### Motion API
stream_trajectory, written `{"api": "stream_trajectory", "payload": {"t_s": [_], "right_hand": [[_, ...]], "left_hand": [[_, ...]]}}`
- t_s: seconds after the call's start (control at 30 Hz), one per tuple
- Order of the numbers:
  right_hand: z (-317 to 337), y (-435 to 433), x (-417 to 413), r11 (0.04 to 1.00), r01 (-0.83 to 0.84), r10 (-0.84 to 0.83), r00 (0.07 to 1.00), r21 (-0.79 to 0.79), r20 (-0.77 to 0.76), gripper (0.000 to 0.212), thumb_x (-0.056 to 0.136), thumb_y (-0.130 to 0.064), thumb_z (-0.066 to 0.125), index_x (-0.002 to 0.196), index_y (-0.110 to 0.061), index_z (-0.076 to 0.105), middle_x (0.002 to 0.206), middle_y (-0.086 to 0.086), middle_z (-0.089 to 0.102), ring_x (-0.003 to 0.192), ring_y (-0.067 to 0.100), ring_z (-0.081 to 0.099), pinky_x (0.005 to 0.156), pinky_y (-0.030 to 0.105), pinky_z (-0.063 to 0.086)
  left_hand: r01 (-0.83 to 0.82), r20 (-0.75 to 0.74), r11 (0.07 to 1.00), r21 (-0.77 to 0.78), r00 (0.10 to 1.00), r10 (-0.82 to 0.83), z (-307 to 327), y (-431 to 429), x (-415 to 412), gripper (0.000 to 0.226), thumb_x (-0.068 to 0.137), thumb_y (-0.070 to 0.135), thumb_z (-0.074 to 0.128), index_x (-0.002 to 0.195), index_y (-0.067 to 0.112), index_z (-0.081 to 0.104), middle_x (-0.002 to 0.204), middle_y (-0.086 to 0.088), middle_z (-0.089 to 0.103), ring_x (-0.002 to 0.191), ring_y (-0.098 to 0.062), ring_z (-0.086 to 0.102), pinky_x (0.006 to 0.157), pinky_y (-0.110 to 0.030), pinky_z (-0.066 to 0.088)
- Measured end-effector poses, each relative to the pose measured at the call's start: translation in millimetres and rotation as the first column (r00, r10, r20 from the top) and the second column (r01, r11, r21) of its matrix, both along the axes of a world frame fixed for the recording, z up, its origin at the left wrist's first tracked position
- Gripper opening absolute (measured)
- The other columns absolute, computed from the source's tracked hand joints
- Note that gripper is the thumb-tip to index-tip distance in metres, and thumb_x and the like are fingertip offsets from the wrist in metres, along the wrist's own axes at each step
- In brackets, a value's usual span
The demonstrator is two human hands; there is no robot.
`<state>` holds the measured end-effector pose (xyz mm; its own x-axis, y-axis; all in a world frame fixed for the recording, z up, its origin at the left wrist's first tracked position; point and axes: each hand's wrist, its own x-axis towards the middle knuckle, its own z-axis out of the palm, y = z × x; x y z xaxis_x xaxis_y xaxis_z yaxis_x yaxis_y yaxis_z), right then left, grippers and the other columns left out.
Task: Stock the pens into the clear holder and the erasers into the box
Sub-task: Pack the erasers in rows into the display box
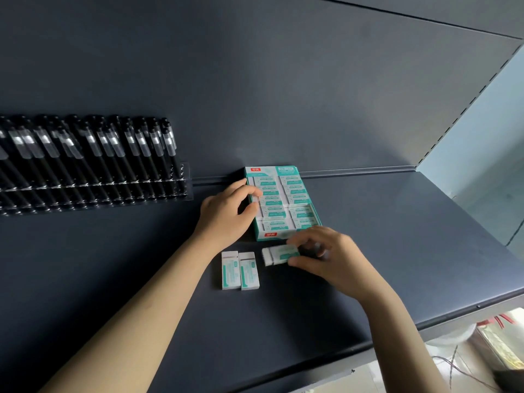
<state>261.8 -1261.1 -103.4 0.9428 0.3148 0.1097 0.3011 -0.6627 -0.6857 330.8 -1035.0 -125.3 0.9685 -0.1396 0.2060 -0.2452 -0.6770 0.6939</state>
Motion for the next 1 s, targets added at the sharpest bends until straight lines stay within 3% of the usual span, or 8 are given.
{"api": "stream_trajectory", "payload": {"t_s": [0.07,0.13,0.3,0.5,0.63,0.83,0.9,1.0], "right_hand": [[7,-6,5,0.978,0.109,-0.111,0.994,0.179,0.004,0.026,0.076,-0.018,0.083,0.096,-0.030,0.071,0.085,-0.021,0.066,0.071,0.002,0.057,0.064,0.012,0.043],[13,-11,14,0.959,0.178,-0.202,0.976,0.222,0.087,0.027,0.079,-0.015,0.080,0.097,-0.033,0.070,0.088,-0.014,0.067,0.069,0.006,0.057,0.063,0.013,0.044],[20,-16,40,0.959,0.279,-0.283,0.927,0.048,0.248,0.025,0.082,-0.008,0.077,0.102,-0.023,0.075,0.100,-0.006,0.064,0.074,0.005,0.058,0.065,0.006,0.044],[15,-3,47,0.961,0.272,-0.253,0.940,-0.054,0.230,0.020,0.082,-0.009,0.077,0.100,-0.018,0.075,0.102,-0.008,0.060,0.079,0.004,0.055,0.063,0.003,0.043],[7,-5,49,0.951,0.292,-0.257,0.931,-0.106,0.259,0.019,0.083,-0.011,0.077,0.100,-0.019,0.075,0.102,-0.010,0.061,0.084,0.013,0.052,0.065,0.007,0.041],[-4,3,52,0.947,0.321,-0.320,0.934,0.021,0.157,0.015,0.085,-0.011,0.074,0.100,-0.011,0.077,0.112,0.000,0.057,0.092,0.015,0.057,0.065,0.002,0.043],[-3,2,49,0.945,0.322,-0.325,0.942,0.047,0.080,0.018,0.088,-0.014,0.071,0.105,-0.014,0.076,0.116,0.003,0.057,0.097,0.015,0.057,0.068,0.006,0.046],[1,5,31,0.932,0.325,-0.298,0.939,-0.162,0.171,0.029,0.088,-0.027,0.072,0.117,-0.022,0.072,0.126,0.002,0.052,0.114,0.025,0.047,0.089,0.023,0.042]], "left_hand": [[-0.004,0.000,1.000,0.002,1.000,0.004,1,-1,-1,0.022,0.097,0.028,0.049,0.115,0.029,0.061,0.144,0.018,0.046,0.125,-0.007,0.048,0.110,-0.043,0.031],[-0.007,0.004,1.000,-0.005,1.000,0.007,1,0,-1,0.021,0.097,0.027,0.050,0.115,0.028,0.061,0.144,0.018,0.046,0.125,-0.008,0.048,0.109,-0.043,0.031],[-0.010,-0.007,1.000,-0.009,1.000,0.010,2,-1,-2,0.021,0.097,0.027,0.051,0.115,0.029,0.061,0.145,0.019,0.045,0.126,-0.007,0.047,0.110,-0.043,0.031],[-0.012,-0.005,1.000,-0.010,1.000,0.012,2,-1,0,0.020,0.095,0.027,0.051,0.112,0.031,0.061,0.144,0.021,0.045,0.124,-0.007,0.048,0.109,-0.044,0.031],[-0.016,0.003,1.000,0.000,1.000,0.016,2,-1,1,0.019,0.095,0.027,0.051,0.111,0.031,0.061,0.142,0.021,0.046,0.122,-0.006,0.049,0.108,-0.043,0.031],[-0.018,0.007,1.000,-0.003,1.000,0.018,0,-1,3,0.018,0.094,0.027,0.050,0.108,0.033,0.060,0.140,0.022,0.048,0.121,-0.005,0.050,0.107,-0.043,0.032],[-0.016,0.008,1.000,0.000,1.000,0.016,0,-1,3,0.018,0.094,0.027,0.050,0.108,0.033,0.060,0.140,0.022,0.048,0.122,-0.005,0.050,0.107,-0.044,0.032],[-0.010,-0.001,1.000,0.006,1.000,0.010,1,-1,3,0.018,0.095,0.029,0.050,0.109,0.033,0.060,0.141,0.023,0.046,0.123,-0.004,0.048,0.108,-0.042,0.031]]}}
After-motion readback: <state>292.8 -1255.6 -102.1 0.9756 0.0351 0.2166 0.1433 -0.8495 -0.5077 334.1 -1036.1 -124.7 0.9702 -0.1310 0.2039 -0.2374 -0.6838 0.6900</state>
